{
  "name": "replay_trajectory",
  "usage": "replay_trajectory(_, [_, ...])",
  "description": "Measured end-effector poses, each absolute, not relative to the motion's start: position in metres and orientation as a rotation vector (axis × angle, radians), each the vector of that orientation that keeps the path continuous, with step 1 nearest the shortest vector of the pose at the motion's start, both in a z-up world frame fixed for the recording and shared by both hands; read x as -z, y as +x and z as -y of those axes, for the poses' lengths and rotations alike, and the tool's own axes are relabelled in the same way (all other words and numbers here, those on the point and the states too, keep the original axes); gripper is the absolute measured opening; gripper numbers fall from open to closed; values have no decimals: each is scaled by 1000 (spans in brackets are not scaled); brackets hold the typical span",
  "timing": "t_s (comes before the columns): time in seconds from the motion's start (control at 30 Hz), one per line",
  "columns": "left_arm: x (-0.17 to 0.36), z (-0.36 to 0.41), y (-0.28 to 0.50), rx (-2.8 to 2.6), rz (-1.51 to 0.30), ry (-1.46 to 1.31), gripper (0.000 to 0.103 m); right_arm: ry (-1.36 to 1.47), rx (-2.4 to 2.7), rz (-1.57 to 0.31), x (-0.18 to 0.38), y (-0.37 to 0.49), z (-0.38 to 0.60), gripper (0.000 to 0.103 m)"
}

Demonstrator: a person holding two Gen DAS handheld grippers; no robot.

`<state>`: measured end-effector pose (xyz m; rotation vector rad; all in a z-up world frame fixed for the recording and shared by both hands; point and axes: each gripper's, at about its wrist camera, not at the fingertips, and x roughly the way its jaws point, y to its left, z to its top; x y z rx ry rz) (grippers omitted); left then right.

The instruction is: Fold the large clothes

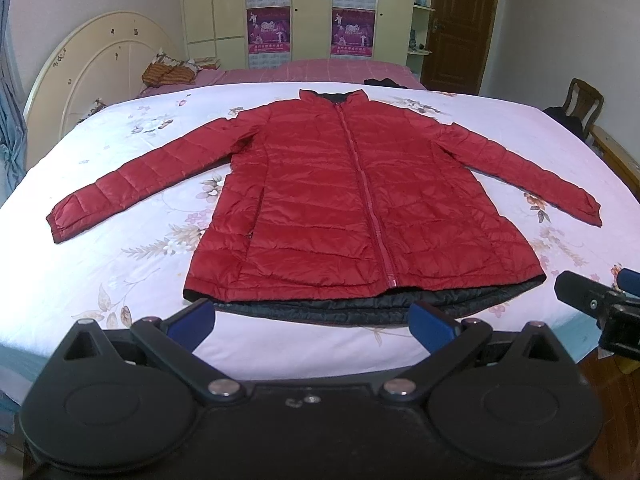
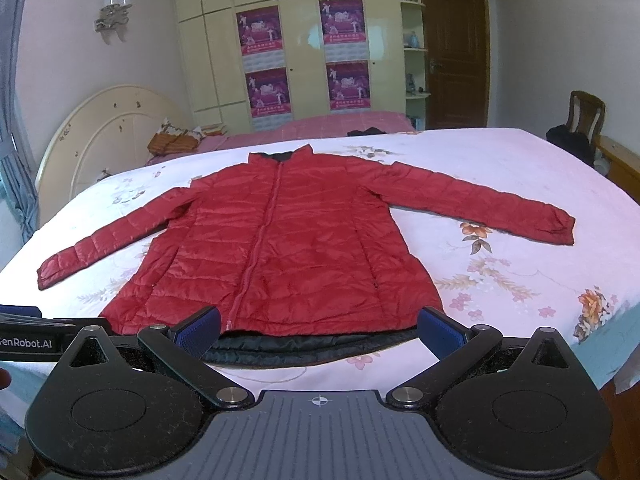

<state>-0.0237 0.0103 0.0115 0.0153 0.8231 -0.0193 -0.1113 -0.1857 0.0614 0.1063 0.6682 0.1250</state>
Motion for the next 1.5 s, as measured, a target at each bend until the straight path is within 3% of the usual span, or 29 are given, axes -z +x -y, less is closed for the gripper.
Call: replay_trajectory(1.5, [1, -15, 29, -2, -859, 25, 103, 129, -61, -695, -45, -64, 202, 103])
